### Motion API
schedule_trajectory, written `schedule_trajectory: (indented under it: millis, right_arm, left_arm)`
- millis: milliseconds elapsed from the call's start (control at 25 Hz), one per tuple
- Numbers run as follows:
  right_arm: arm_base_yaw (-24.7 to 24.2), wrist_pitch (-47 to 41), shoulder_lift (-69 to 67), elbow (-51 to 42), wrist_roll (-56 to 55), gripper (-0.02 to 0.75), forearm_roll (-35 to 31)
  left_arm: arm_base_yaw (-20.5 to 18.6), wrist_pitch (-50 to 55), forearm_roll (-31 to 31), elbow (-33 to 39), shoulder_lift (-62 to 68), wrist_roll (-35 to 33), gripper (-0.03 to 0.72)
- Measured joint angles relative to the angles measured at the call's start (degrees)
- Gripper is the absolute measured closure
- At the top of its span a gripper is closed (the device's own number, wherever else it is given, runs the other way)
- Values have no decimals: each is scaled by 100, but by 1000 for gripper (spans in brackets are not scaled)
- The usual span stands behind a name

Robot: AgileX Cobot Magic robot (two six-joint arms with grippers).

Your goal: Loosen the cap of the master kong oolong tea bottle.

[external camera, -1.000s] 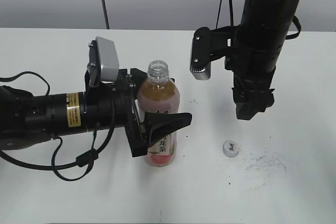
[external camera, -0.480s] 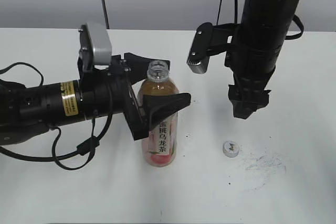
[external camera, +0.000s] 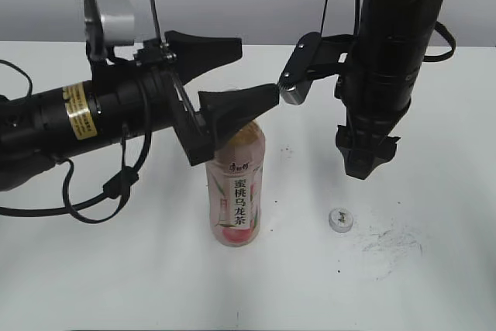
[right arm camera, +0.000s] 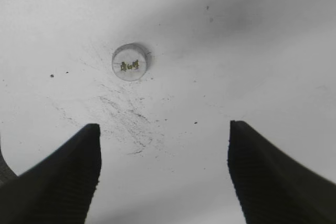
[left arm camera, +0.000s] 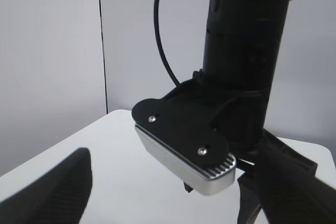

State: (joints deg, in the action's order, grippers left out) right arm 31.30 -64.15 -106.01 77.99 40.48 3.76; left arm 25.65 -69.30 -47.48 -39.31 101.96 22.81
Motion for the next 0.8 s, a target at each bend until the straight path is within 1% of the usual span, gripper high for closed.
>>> schedule_trajectory:
  millis: [120, 280, 480, 600, 680, 800]
  right_arm:
    - [0, -51, 0, 0, -254, 174, 0]
    - [0, -96, 0, 0, -550, 174, 2]
    - [0, -242, 0, 0, -832, 174, 33]
    - [0, -304, 0, 0, -1090, 174, 167]
    - [0, -345, 0, 0, -1333, 174, 394]
    - [0, -493, 0, 0, -1880, 174, 807]
  left_arm:
    - [0, 201, -7, 0, -279, 166, 123]
    - [0, 1033, -68, 0, -796, 267, 123]
    - [0, 2683, -72, 0, -1723, 438, 123]
    - [0, 3766, -8, 0, -2343, 482, 123]
    - [0, 4633, 293, 2, -2752, 682, 125]
    - [0, 6026, 1200, 2, -3359, 955, 125]
